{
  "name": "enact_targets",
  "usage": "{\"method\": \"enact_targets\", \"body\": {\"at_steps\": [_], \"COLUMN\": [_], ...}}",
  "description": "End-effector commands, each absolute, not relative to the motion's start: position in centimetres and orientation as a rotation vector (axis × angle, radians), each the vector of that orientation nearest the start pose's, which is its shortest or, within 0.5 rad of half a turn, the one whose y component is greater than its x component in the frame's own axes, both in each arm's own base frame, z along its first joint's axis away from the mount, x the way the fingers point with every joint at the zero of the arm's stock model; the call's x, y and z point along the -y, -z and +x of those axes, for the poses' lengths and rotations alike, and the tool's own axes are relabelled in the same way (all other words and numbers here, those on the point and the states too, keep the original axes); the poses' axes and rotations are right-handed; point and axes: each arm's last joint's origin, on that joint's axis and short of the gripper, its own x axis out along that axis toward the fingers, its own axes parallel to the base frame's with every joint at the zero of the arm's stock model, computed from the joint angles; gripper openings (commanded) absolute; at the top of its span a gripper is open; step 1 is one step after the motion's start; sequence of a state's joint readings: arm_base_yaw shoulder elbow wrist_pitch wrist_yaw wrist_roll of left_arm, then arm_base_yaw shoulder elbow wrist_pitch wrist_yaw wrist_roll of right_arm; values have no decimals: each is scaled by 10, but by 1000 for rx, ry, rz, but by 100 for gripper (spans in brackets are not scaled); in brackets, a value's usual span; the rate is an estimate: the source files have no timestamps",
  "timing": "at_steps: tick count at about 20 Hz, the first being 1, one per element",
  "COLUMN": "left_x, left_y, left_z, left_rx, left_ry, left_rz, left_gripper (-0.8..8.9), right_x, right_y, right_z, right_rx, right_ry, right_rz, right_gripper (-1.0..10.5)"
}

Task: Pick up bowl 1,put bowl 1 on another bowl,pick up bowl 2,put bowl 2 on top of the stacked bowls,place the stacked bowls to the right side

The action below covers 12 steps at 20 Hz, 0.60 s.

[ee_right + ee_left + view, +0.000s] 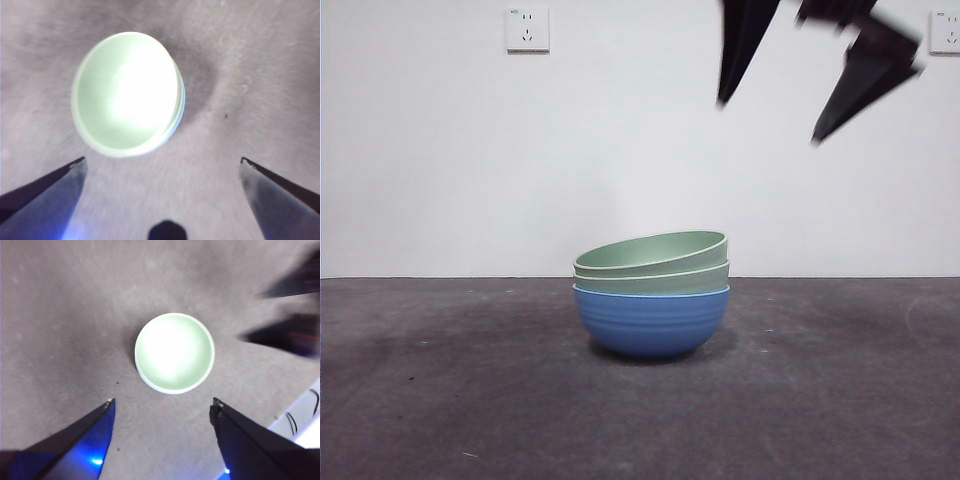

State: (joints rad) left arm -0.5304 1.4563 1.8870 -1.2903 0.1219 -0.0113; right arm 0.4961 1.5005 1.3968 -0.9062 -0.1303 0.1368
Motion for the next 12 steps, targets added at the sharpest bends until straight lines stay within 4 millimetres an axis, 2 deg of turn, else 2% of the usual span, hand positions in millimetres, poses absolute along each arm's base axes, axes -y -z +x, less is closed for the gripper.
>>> {"method": "enact_targets", "body": {"at_steps": [1,5,12], "left_x": [117,100,93], "left_y": [-461,-474,-479], "left_z": [194,165,151], "left_rx": [-825,-786,-761], "left_ry": [615,620,623], "left_rz": [173,165,159], "left_gripper": [323,322,322], "right_x": [-159,-173,-185], "right_y": [-293,-250,-213], "right_z": [284,312,330], "right_rx": [-1104,-1178,-1239], "right_ry": [-470,-436,-453], "right_rz": [-38,-22,16], "right_gripper": [509,505,501]}}
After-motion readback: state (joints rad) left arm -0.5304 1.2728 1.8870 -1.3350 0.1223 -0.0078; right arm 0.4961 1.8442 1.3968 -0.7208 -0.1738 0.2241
